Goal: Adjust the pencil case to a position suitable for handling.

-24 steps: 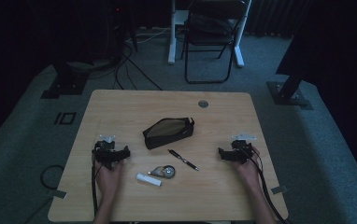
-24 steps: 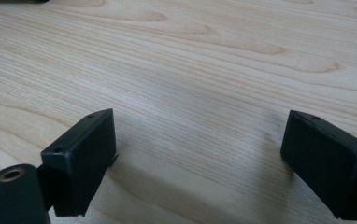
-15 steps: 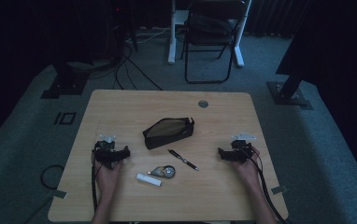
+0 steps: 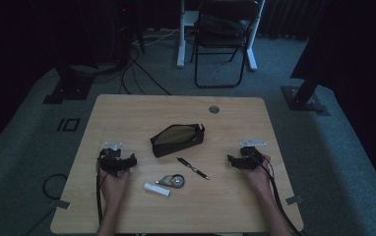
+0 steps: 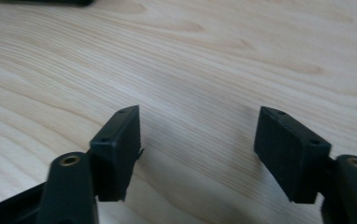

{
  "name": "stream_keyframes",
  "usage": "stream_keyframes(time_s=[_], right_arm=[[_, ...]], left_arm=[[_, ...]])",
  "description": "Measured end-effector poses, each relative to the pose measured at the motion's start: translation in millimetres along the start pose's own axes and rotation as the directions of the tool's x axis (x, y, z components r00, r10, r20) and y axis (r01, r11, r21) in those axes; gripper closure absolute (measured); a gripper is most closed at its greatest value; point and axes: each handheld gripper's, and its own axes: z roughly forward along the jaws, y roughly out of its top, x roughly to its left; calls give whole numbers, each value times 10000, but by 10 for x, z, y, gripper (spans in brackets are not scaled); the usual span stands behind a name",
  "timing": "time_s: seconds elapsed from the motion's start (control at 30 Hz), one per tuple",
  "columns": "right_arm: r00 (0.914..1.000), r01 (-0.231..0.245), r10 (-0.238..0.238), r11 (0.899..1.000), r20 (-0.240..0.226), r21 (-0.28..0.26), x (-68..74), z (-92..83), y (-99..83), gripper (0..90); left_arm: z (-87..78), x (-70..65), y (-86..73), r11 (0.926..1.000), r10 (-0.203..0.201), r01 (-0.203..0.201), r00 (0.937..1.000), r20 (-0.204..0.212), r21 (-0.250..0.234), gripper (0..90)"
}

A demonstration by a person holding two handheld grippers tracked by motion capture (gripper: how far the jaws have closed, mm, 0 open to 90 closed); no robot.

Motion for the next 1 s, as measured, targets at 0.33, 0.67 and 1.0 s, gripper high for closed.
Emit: stream_keyframes(time_s=[0.33, 0.67, 1.0], right_arm=[[9966, 772, -794, 9936, -235, -828, 215, -113, 283, 341], [9935, 999, -1054, 9885, -438, -1132, 386, -10, 617, 357], [9936, 480, -619, 9886, -942, -1429, 476, 171, 897, 362]], left_arm=[[-24, 7, -1, 9996, 271, -269, 9993, 249, -87, 184], [-106, -57, 19, 9975, 682, -693, 9948, 753, 121, 443], [-231, -223, 247, 9962, 767, -677, 9803, 1819, -551, 428]])
